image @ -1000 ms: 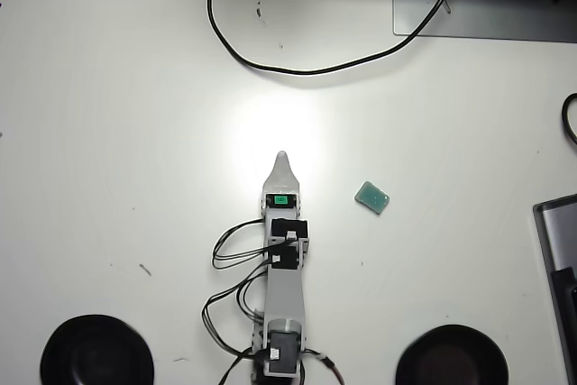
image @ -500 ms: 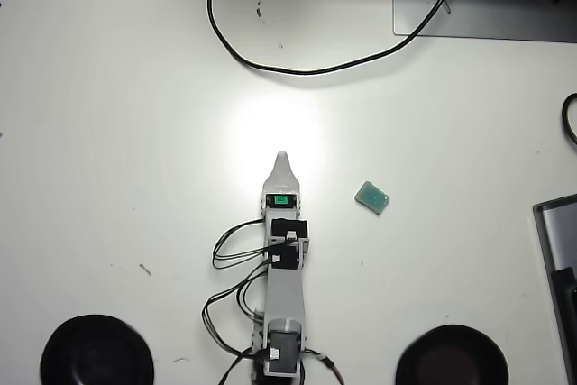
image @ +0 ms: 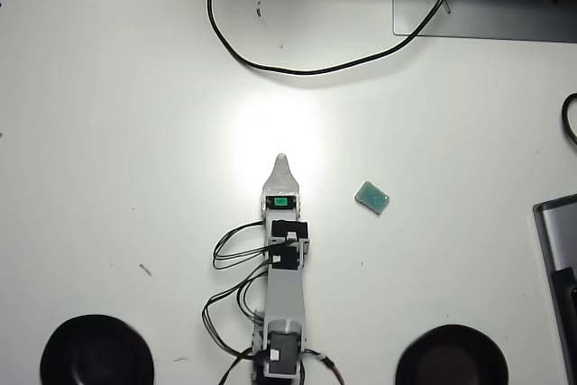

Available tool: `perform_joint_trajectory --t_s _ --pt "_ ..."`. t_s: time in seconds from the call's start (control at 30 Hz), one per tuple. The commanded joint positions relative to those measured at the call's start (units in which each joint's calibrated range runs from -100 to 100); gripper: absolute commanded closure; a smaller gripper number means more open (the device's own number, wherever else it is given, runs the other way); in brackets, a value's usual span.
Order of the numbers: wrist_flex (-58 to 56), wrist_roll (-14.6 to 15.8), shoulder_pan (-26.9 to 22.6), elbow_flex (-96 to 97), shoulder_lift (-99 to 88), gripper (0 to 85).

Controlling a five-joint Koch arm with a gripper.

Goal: Grab the Blue cube

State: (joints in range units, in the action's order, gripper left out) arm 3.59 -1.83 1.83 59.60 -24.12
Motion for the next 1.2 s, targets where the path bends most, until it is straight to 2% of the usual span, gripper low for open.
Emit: perform_joint_trajectory --t_s 0.0,0.1,0.43,0.73,0.93,1.17 --pt "-0.4 -1.5 0.4 -3.0 -4.8 37.6" --pt "-0.7 -6.5 1.4 -3.1 -6.6 37.6" --pt "-0.2 -14.5 4.9 -3.1 -10.8 38.0" --pt "0.7 -22.4 15.0 -3.3 -15.6 37.9" --pt "2.1 -25.5 17.8 -2.9 -19.1 37.9" --pt "7.3 -33.4 20.2 1.0 -23.1 37.9"
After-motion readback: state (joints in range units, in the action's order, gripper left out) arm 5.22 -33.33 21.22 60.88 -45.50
